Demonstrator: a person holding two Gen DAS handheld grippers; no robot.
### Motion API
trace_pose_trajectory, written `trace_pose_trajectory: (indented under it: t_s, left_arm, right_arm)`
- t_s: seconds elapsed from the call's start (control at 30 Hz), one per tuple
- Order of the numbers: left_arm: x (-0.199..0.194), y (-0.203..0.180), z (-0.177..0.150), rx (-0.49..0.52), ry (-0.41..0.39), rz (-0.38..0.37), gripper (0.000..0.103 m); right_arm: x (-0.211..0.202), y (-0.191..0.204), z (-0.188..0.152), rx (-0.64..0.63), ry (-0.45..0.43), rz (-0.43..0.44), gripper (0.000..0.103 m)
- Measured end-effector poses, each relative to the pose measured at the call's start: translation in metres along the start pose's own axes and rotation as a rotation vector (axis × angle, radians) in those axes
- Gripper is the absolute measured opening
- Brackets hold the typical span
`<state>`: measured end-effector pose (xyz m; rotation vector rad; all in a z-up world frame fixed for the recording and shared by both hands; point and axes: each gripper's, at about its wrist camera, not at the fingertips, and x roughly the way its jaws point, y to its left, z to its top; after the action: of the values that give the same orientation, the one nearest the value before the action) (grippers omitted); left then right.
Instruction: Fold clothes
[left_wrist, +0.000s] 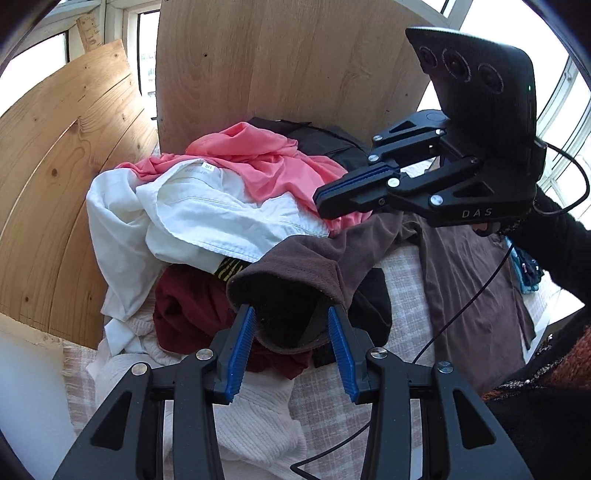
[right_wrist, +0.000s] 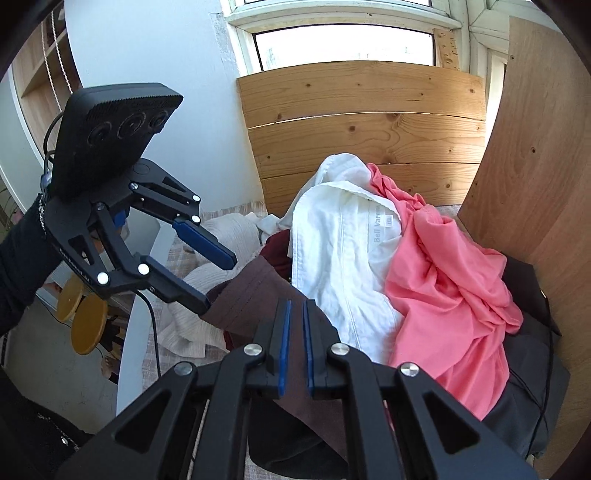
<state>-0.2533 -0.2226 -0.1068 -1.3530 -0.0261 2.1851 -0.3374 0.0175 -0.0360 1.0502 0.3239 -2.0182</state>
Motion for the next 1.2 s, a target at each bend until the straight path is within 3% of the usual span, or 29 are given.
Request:
trace_pose_trajectory:
  t_s: [0.27,0.43,0.5,0.6,0.7,0.8,0.9,0.97,1.2]
  left_arm:
    - [-0.006,-0.003,0.009,-0.057,0.008,-0.096,0.051]
    - [0.021,0.000,0.021,-0.116,0.090,-0.077,0.054]
    - [0.036,-0.002,0.025,-0.127,0.132,-0.048,0.048]
    - [0.047,-0.004,0.032,-0.138,0.143,0.010,0.003]
    - [0.029,-0.001,0.037,-0.168,0.046,0.038,0.001]
    - [-0.001,0.005,0.039,-0.235,-0.043,-0.020,0.001]
    - [-0.019,0.003,0.042,-0.280,-0.072,-0.019,0.001]
    - [-0.026,-0.001,0.045,-0.300,-0.083,-0.028,0.001]
    - [-0.043,-0.033,0.051,-0.280,-0.088,0.015,0.001]
  right_arm:
    - [-0.030,-0.058,-0.072,0.149,0.047,-0.128,0.011]
    - [-0.053,-0.088,-0.114,0.193,0.079,-0.227,0.011]
    - [-0.064,-0.102,-0.132,0.192,0.098,-0.276,0.013]
    - [-0.078,-0.132,-0.164,0.210,0.150,-0.346,0.026]
    - [-0.090,-0.162,-0.198,0.250,0.209,-0.380,0.026]
    - [-0.096,-0.173,-0.216,0.228,0.213,-0.392,0.026]
    - [-0.089,-0.167,-0.217,0.133,0.211,-0.367,0.031]
    - [-0.079,-0.163,-0.212,0.057,0.217,-0.401,0.036]
    - [-0.046,-0.153,-0.199,-0.160,0.244,-0.338,0.037]
